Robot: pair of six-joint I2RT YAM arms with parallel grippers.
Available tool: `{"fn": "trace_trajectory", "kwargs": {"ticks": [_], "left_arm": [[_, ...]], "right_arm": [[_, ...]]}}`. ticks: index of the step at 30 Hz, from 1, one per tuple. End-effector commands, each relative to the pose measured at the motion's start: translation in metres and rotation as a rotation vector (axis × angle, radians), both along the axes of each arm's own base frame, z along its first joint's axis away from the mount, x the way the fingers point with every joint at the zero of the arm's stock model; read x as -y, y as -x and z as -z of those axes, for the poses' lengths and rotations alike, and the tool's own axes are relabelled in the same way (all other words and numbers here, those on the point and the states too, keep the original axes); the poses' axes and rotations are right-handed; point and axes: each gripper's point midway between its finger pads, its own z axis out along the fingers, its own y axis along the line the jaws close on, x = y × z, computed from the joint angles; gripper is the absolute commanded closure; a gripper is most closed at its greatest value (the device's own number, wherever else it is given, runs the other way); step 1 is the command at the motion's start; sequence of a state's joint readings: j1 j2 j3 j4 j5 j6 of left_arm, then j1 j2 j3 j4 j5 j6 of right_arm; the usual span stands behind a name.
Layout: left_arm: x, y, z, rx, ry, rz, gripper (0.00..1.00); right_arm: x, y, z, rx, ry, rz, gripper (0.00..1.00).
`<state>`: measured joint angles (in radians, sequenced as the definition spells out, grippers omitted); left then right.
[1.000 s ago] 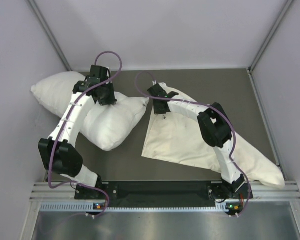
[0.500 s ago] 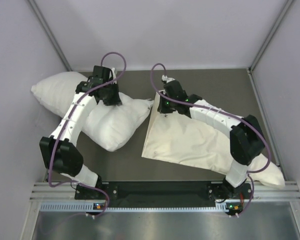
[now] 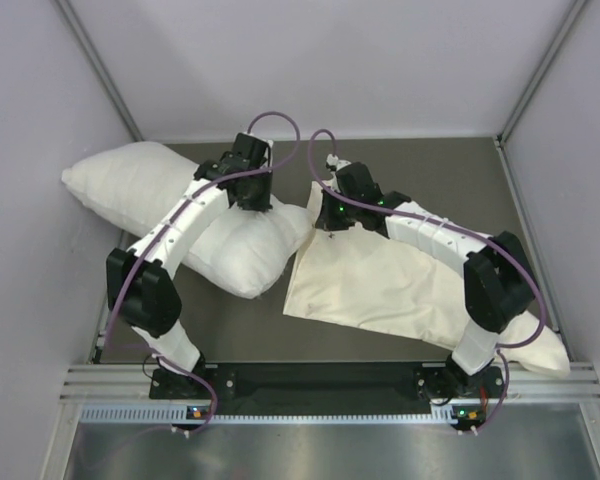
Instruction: Put the pillow into the pillowcase
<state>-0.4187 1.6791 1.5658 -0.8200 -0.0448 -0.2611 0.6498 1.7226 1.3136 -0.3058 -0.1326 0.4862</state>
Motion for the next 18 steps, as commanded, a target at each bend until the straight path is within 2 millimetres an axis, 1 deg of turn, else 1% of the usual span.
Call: {"fn": "trace_trajectory", "kwargs": {"ticks": [1,3,5,8,11,13,16,17,18], "left_arm": [[0.033,-0.026,-0.024,0.121,0.050,0.053,1.00],[0.038,-0.030,-0.022,0.124,0.039,0.052,1.00],[0.041,-0.035,-0.025,0.146,0.046,0.046,1.00],[0.046,-0.047,-0.038,0.226,0.052,0.027,1.00],[0.051,-0.060,-0.058,0.321,0.075,-0.002,1.00],[0.058,-0.065,-0.074,0.383,0.112,-0.009,1.00],[0.070,-0.064,-0.103,0.478,0.145,0.002,1.00],[0.077,-0.059,-0.109,0.502,0.150,0.013,1.00],[0.077,-0.054,-0.113,0.522,0.147,0.020,1.00]], "right_arm": [[-0.002,-0.004,-0.038,0.083,-0.061,-0.027,1.00],[-0.003,-0.001,-0.041,0.081,-0.068,-0.041,1.00],[-0.002,0.001,-0.041,0.072,-0.067,-0.046,1.00],[-0.001,0.006,-0.046,0.070,-0.070,-0.056,1.00],[0.001,0.006,-0.054,0.082,-0.069,-0.055,1.00],[0.002,0.006,-0.063,0.094,-0.079,-0.052,1.00],[0.005,0.006,-0.073,0.106,-0.087,-0.046,1.00],[0.007,0.005,-0.076,0.110,-0.091,-0.040,1.00],[0.008,0.005,-0.079,0.115,-0.095,-0.039,1.00]]}}
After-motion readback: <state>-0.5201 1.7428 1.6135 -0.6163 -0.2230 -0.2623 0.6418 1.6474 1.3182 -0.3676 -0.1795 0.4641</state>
